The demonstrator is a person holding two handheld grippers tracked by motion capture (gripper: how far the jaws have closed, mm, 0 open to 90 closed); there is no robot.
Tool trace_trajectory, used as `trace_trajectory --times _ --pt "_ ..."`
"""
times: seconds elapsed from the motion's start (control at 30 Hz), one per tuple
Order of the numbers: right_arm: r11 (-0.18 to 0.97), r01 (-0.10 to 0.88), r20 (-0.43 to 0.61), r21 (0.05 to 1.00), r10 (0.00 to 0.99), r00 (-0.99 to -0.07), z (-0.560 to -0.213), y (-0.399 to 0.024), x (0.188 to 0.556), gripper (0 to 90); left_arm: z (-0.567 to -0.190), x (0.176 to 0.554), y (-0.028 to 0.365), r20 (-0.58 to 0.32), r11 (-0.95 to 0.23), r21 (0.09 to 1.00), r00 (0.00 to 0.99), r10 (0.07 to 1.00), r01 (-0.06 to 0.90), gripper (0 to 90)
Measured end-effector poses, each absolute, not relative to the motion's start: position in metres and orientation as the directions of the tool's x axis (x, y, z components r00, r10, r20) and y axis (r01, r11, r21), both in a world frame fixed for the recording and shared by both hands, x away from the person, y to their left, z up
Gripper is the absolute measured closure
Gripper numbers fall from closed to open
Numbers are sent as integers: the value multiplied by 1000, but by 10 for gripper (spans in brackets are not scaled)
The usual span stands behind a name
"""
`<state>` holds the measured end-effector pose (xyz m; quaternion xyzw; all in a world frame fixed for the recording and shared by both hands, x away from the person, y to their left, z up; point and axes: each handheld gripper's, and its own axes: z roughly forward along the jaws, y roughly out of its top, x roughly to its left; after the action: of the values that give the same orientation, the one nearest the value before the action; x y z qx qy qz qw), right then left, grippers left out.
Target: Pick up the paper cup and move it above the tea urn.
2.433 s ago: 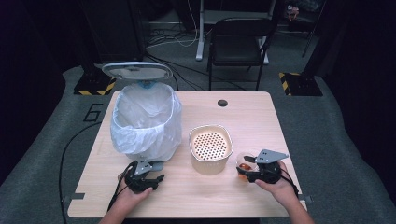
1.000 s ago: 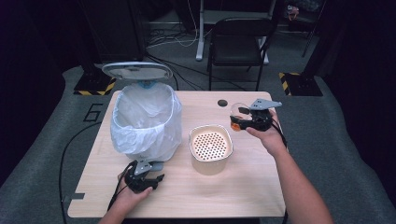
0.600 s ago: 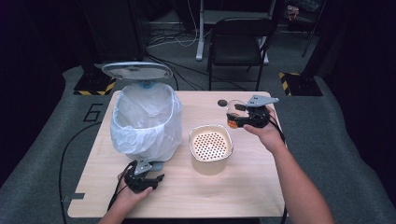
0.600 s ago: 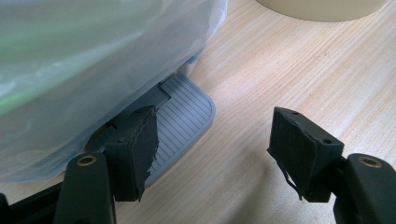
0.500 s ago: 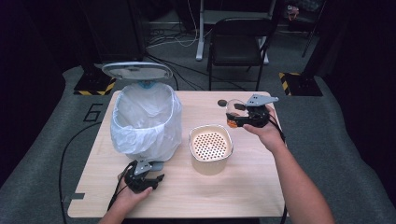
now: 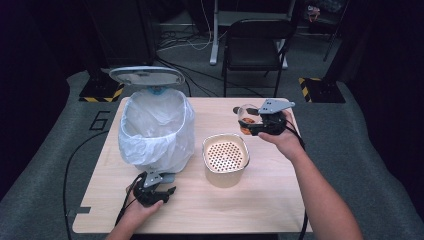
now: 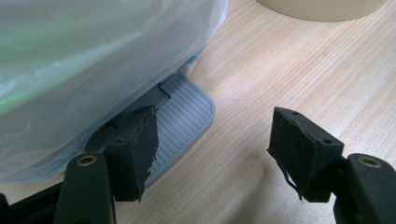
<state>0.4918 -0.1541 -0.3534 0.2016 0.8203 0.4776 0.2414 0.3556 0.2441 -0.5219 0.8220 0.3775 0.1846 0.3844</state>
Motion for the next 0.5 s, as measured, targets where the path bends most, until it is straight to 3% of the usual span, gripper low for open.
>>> trace_trajectory --times 0.5 --pt "613 -88 -410 785 408 -816 -345 -133 472 443 -522 355 244 10 -416 772 645 764 481 324"
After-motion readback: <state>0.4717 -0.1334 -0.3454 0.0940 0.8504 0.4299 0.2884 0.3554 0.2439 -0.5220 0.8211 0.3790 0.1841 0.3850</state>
